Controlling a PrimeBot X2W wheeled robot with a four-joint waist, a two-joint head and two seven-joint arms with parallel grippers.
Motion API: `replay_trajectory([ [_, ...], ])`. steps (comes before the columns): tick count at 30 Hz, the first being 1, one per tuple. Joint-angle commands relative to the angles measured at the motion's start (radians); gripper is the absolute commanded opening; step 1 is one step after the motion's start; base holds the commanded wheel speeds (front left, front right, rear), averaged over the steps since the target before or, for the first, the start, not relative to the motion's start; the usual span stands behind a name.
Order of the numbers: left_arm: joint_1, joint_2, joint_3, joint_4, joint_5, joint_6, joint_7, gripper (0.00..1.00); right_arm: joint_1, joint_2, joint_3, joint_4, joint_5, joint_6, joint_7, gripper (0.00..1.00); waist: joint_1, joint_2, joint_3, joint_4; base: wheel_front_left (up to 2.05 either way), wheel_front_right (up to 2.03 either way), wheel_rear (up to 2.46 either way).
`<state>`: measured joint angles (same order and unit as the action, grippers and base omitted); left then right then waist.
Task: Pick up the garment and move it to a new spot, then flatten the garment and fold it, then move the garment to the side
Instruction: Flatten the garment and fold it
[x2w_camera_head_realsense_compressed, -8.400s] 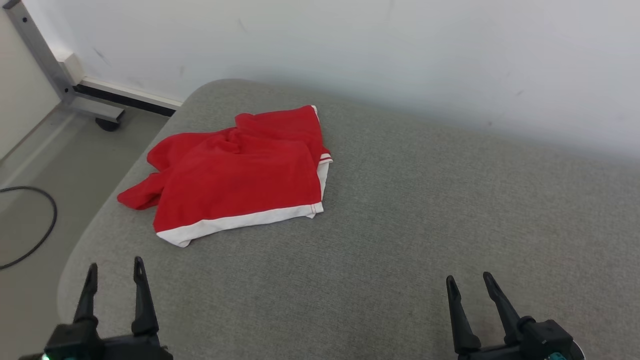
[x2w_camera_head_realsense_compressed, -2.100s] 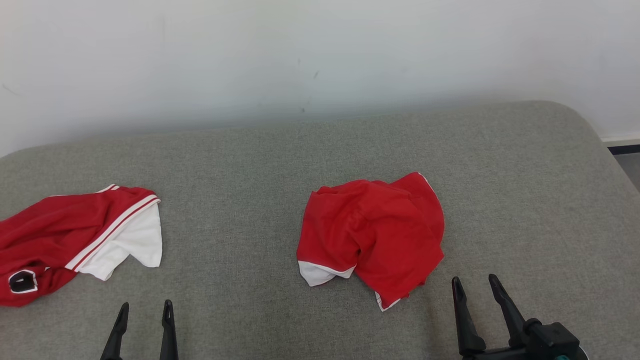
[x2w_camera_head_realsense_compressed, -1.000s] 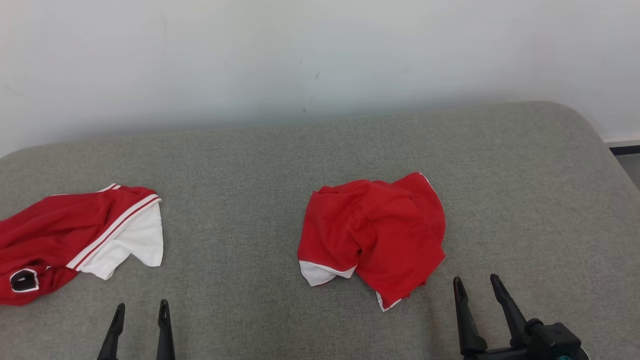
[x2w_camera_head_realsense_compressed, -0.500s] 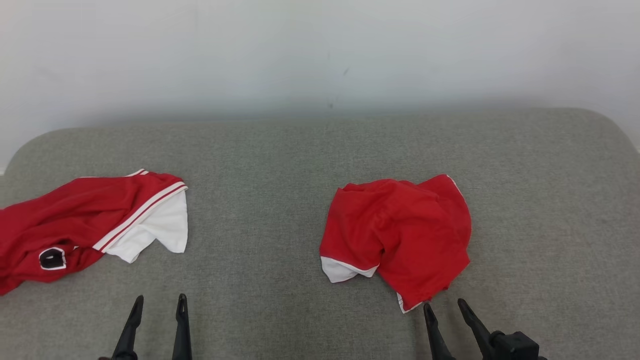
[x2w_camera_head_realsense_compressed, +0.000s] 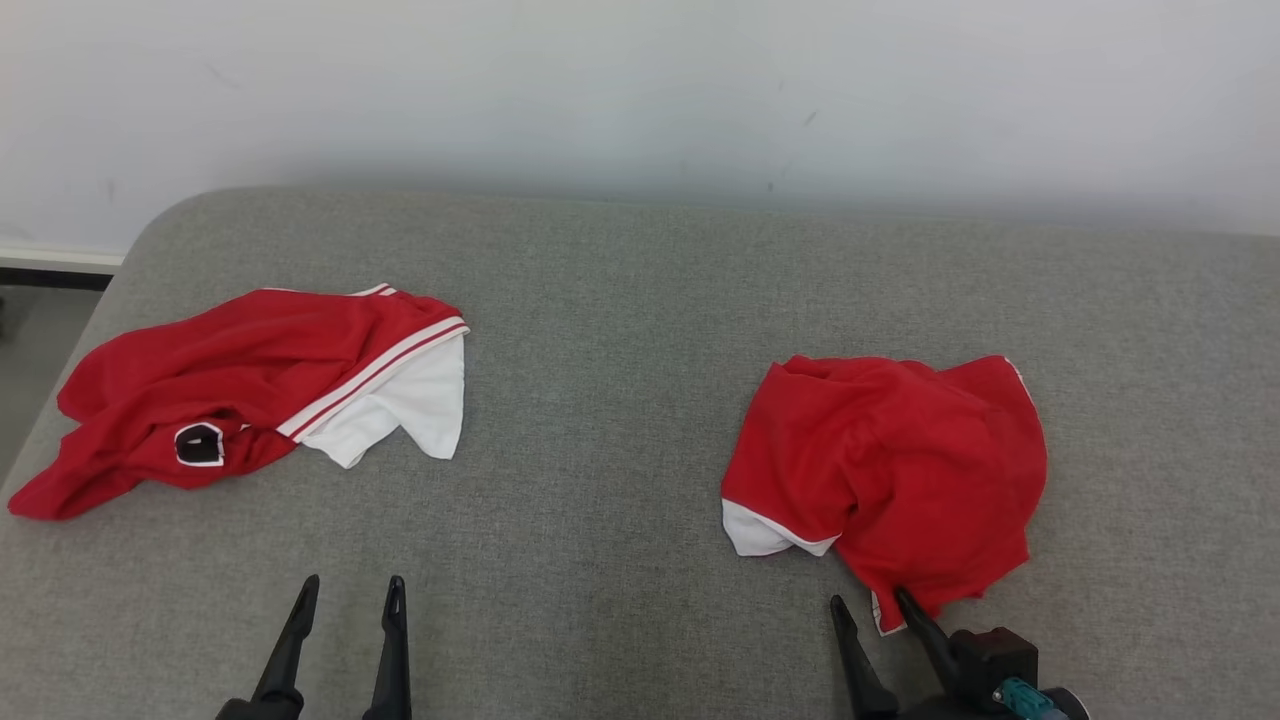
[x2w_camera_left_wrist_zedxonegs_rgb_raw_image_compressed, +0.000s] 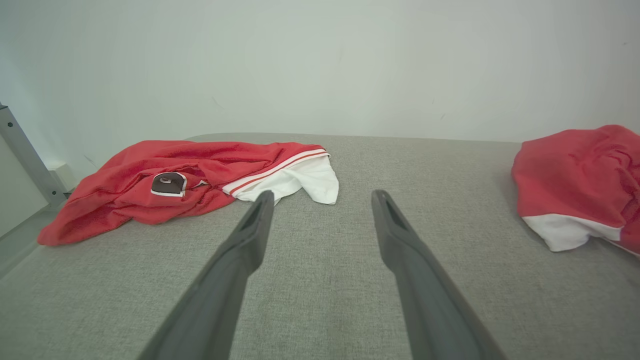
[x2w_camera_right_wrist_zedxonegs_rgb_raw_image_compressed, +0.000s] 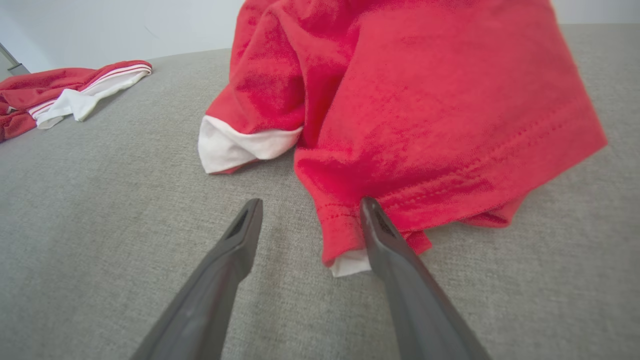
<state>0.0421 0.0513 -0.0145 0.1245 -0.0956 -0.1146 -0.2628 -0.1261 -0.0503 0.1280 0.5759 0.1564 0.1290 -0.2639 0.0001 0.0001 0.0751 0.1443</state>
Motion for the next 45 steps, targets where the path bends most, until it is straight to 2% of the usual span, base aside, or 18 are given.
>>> replay_trajectory([
  [1, -0.009, -0.001, 0.0, 0.001, 0.008, -0.002, -0.003, 1.0, -0.005, 0.0, -0.002, 0.005, -0.013, 0.003, -0.001, 0.93, -0.0001, -0.0001, 0.009, 0.016, 0.0, 0.0, 0.0],
  [2, -0.01, -0.002, 0.001, 0.001, 0.007, -0.003, -0.003, 1.0, -0.014, 0.0, -0.006, 0.014, -0.018, 0.003, -0.001, 0.74, -0.0001, -0.0001, 0.01, 0.018, 0.0, 0.0, 0.0],
  [3, -0.009, -0.002, 0.0, 0.002, 0.006, -0.002, -0.003, 1.0, -0.019, 0.0, -0.011, 0.029, -0.028, 0.003, -0.001, 0.28, -0.0001, -0.0001, 0.01, 0.02, 0.0, 0.0, 0.0],
  [4, -0.008, -0.001, 0.0, 0.002, 0.006, -0.001, -0.003, 1.0, -0.024, 0.0, -0.011, 0.038, -0.048, 0.003, -0.001, 0.0, -0.0001, -0.0001, 0.01, 0.021, 0.0, 0.0, 0.0],
  [8, -0.007, -0.002, -0.002, 0.002, 0.001, 0.003, -0.003, 1.0, -0.035, 0.0, -0.046, 0.025, -0.053, 0.003, -0.001, 0.0, -0.0001, -0.0001, 0.008, 0.021, 0.0, 0.0, 0.0],
  [14, 0.015, -0.001, 0.007, -0.003, -0.01, 0.009, -0.003, 1.0, 0.014, -0.001, -0.084, -0.105, -0.075, 0.003, -0.001, 0.0, -0.0001, -0.0001, -0.006, -0.018, 0.0, 0.0, 0.0],
  [18, 0.009, -0.001, 0.004, -0.001, -0.016, 0.006, -0.003, 1.0, 0.067, -0.043, -0.139, -0.245, -0.076, 0.003, -0.001, 0.0, -0.0001, -0.0001, -0.003, -0.074, 0.0, 0.0, 0.0],
  [23, -0.011, -0.001, -0.018, 0.003, -0.025, 0.008, -0.003, 1.0, 0.107, -0.088, -0.207, -0.322, -0.07, 0.003, -0.001, 0.0, -0.0001, -0.0001, 0.006, -0.121, 0.0, 0.0, 0.0],
  [27, -0.023, -0.001, -0.036, 0.007, -0.03, 0.013, -0.003, 1.0, 0.14, -0.114, -0.277, -0.329, -0.061, 0.003, -0.001, 0.0, -0.0001, -0.0001, 0.008, -0.136, 0.0, 0.0, 0.0],
  [34, -0.011, -0.001, -0.039, 0.016, -0.036, 0.012, -0.003, 1.0, 0.188, -0.109, -0.363, -0.259, -0.067, 0.003, -0.001, 0.0, -0.0001, -0.0001, 0.0, -0.147, 0.0, 0.0, 0.0],
  [35, -0.007, -0.001, -0.039, 0.018, -0.037, 0.011, -0.003, 1.0, 0.185, -0.104, -0.372, -0.252, -0.07, 0.003, -0.001, 0.31, -0.0001, -0.0001, -0.002, -0.149, 0.0, 0.0, 0.0],
  [36, -0.004, -0.001, -0.037, 0.019, -0.038, 0.01, -0.003, 1.0, 0.176, -0.099, -0.371, -0.259, -0.069, 0.003, -0.001, 0.88, -0.0001, -0.0001, -0.005, -0.151, 0.0, 0.0, 0.0],
  [37, -0.001, -0.001, -0.036, 0.021, -0.038, 0.01, -0.003, 1.0, 0.17, -0.096, -0.367, -0.27, -0.072, 0.003, -0.001, 1.0, -0.0001, -0.0001, -0.007, -0.153, 0.0, 0.0, 0.0],
  [45, -0.001, -0.001, -0.039, 0.022, -0.028, 0.005, -0.003, 1.0, 0.172, -0.07, -0.314, -0.43, -0.05, 0.003, -0.001, 1.0, -0.0001, -0.0001, -0.014, -0.173, 0.0, 0.0, 0.0],
])
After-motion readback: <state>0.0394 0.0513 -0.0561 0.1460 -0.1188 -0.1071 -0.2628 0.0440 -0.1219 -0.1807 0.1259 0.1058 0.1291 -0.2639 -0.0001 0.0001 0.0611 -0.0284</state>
